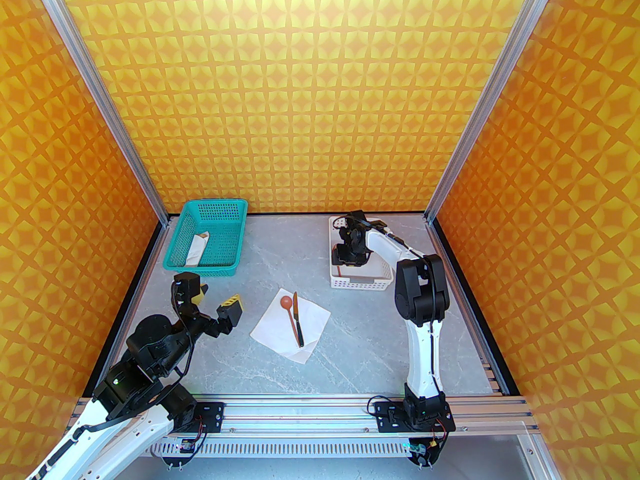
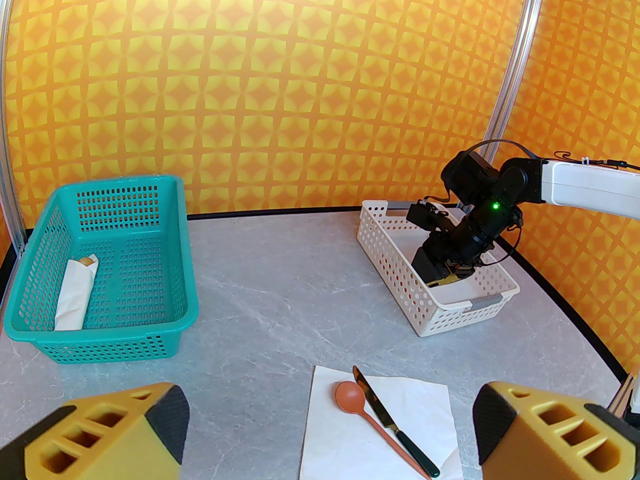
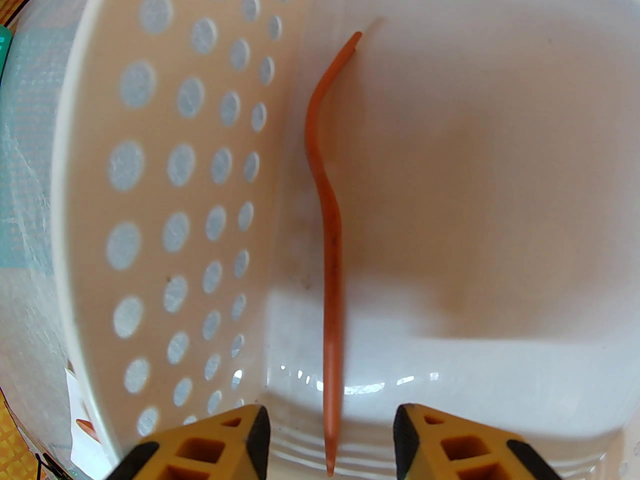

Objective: Place the utensils on the paper napkin and roll it up

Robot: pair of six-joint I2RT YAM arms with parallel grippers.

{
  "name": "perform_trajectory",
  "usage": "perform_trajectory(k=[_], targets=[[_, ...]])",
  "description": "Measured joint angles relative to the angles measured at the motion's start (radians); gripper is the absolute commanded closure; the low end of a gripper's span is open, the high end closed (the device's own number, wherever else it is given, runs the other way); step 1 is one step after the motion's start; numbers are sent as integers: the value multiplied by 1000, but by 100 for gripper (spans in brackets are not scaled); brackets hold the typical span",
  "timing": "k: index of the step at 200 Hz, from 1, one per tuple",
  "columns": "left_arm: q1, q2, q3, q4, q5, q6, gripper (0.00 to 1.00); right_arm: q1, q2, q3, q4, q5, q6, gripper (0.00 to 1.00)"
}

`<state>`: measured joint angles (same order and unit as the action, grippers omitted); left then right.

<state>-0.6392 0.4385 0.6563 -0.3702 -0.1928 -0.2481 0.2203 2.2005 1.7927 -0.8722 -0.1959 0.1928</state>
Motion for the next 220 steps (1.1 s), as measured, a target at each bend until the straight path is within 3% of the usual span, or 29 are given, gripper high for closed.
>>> perform_trajectory(k=[127, 220], targets=[[0, 0, 0, 0, 0, 3, 1, 19, 89, 68, -45, 5, 0, 58], [0, 4, 0, 0, 0, 15, 1, 41, 118, 114, -108, 140, -31, 65]])
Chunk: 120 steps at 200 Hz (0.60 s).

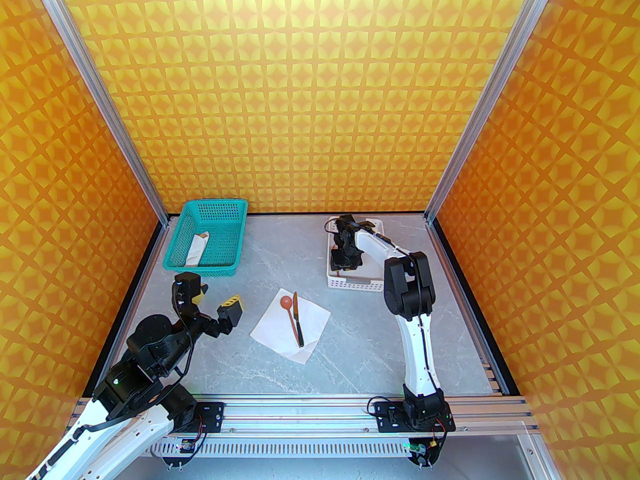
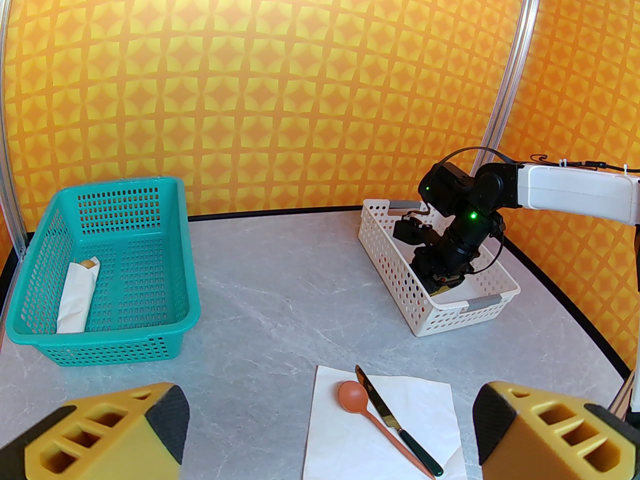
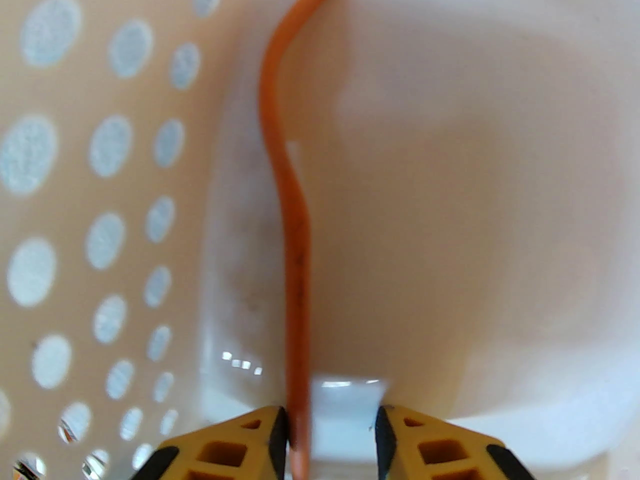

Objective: Place the utensils on the paper napkin and roll it up

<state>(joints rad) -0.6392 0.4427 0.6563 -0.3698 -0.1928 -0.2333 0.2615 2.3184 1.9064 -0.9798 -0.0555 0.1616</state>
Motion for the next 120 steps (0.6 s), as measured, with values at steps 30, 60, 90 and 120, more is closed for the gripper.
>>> perform_trajectory(k=[30, 60, 90, 120], targets=[[0, 10, 0, 0, 0, 0, 1, 0, 5, 5, -18, 35, -12, 65], [0, 13, 0, 0, 0, 0, 1, 1, 18, 21, -30, 46, -21, 67], [0, 17, 0, 0, 0, 0, 1, 1, 21, 29, -37, 46, -24, 67], [0, 17, 0, 0, 0, 0, 1, 1, 34, 53, -57, 46, -33, 68]])
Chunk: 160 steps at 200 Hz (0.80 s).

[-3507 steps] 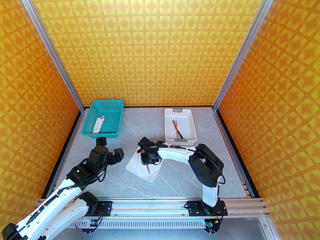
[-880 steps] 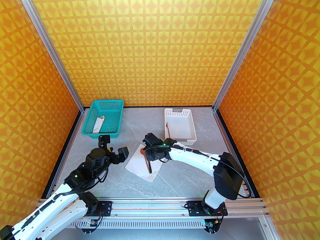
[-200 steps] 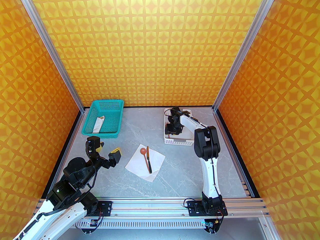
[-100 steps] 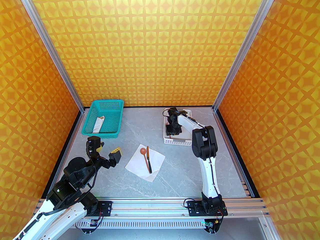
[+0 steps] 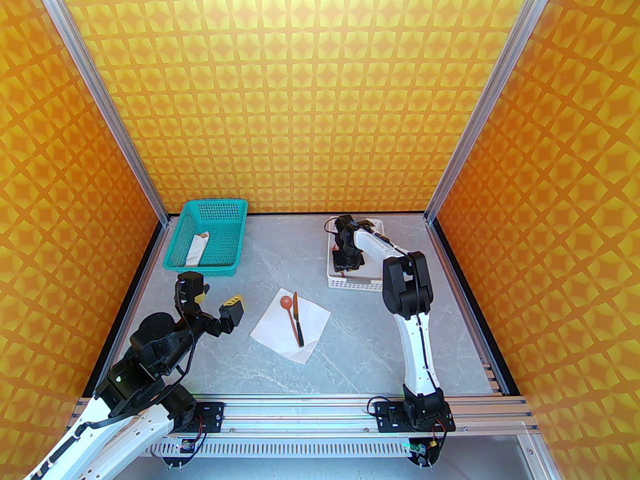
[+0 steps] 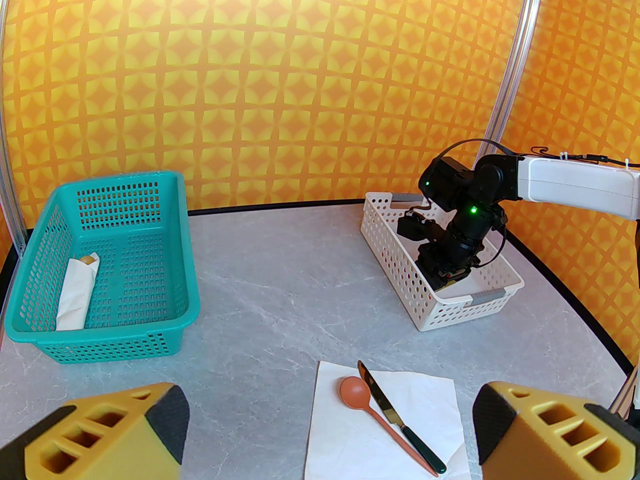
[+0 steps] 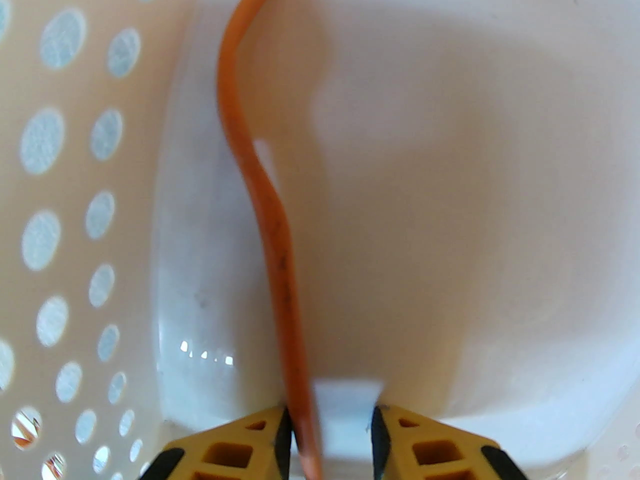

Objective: Place the utensils on the paper napkin and roll it up

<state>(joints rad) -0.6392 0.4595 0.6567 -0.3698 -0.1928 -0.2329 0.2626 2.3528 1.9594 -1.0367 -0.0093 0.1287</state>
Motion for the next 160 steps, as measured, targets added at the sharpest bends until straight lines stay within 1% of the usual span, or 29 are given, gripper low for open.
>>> perform_trajectory(k=[89, 119, 160], targets=[[0, 5, 0, -1, 0, 0, 1, 1, 58, 101, -88, 3, -29, 68], [0, 5, 0, -1, 0, 0, 1, 7, 81, 144, -123, 11, -41, 74], [0, 5, 0, -1, 0, 0, 1, 12, 84, 151, -129, 13, -52, 82]])
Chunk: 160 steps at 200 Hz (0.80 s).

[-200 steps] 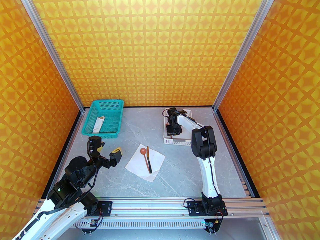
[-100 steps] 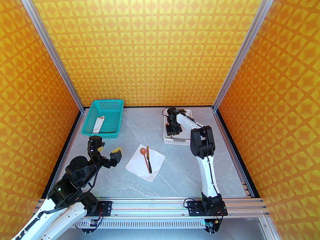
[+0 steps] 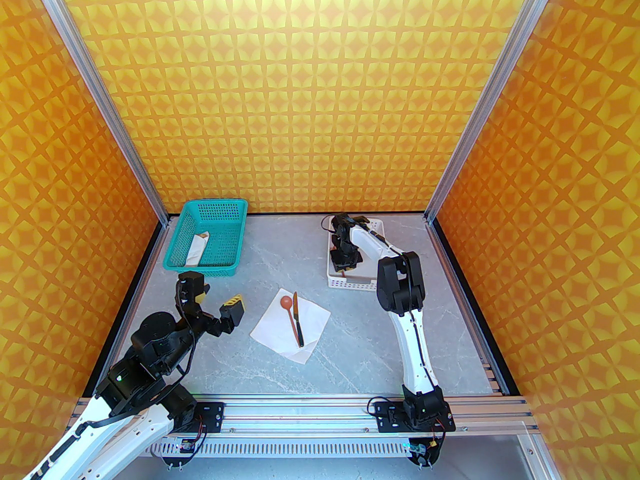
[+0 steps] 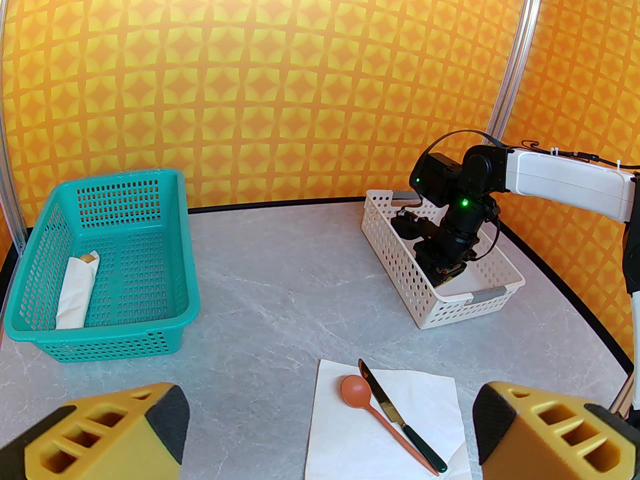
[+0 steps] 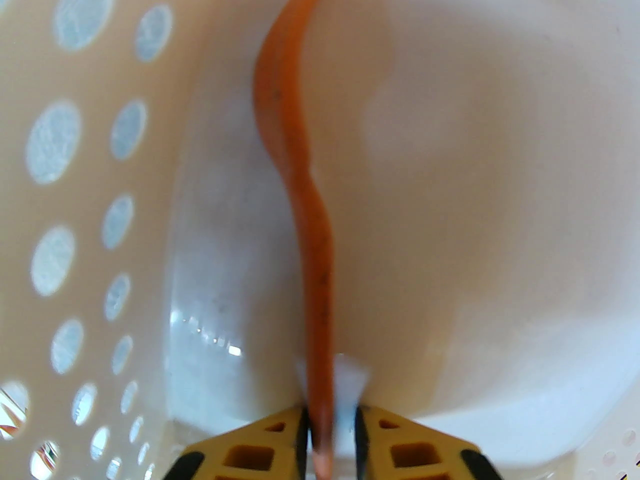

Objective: Place the utensils on the paper napkin and roll it up

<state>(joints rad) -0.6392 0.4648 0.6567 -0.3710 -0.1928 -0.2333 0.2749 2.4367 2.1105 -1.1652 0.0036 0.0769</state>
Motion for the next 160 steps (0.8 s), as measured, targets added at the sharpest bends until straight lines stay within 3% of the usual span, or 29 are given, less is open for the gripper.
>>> perform_trajectory(k=[54, 160], targets=[[0, 0, 0, -3, 0, 0, 1, 0, -6, -17, 14, 2, 0, 88], [0, 0, 5, -19, 0, 0, 1, 0, -56, -93, 82, 2, 1, 88]])
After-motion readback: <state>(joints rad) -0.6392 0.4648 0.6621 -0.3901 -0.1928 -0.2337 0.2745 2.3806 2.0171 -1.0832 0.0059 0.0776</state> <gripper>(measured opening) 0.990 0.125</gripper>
